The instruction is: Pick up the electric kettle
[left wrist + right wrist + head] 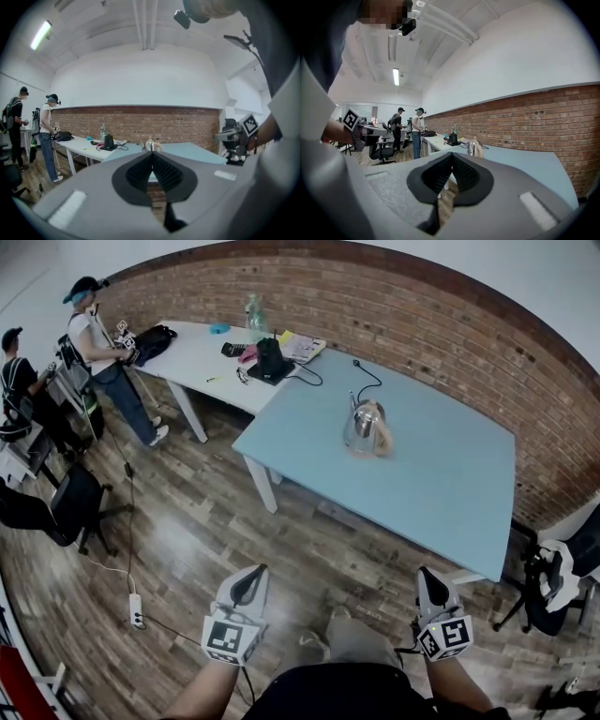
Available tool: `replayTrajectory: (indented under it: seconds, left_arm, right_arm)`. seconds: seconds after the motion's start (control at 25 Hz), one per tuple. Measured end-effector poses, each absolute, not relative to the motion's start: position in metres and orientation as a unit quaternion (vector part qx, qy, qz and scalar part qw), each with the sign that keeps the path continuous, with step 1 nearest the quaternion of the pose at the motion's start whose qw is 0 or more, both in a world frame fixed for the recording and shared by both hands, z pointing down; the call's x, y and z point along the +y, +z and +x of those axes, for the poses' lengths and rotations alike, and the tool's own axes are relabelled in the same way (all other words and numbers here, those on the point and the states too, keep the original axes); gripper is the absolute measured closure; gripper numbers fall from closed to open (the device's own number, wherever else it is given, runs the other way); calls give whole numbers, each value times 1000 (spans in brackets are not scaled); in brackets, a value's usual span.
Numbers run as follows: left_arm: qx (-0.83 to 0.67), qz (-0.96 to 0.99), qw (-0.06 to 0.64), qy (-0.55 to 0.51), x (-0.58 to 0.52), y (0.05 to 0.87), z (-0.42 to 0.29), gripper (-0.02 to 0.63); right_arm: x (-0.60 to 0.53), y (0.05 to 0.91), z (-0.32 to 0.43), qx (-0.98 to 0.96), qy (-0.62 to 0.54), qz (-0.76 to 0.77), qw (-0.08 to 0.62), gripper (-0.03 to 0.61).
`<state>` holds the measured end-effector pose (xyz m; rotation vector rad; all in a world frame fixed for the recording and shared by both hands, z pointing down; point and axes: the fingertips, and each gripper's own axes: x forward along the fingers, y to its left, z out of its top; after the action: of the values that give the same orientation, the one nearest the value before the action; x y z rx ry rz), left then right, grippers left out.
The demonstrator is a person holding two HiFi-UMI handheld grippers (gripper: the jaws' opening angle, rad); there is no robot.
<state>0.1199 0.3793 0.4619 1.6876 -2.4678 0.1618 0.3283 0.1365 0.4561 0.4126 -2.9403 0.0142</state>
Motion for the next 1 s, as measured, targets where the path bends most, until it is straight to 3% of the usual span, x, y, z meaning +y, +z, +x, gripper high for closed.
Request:
replayTrajectory:
  seconds: [0.64,1.0]
  left_arm:
    - [-844,529,62,65,333,441,18,611]
    - [-838,537,67,74,286,437,-22,611]
  right_arm:
    - [71,460,220,-990,20,130,56,575]
    - [25,469,180,-988,38,133,71,575]
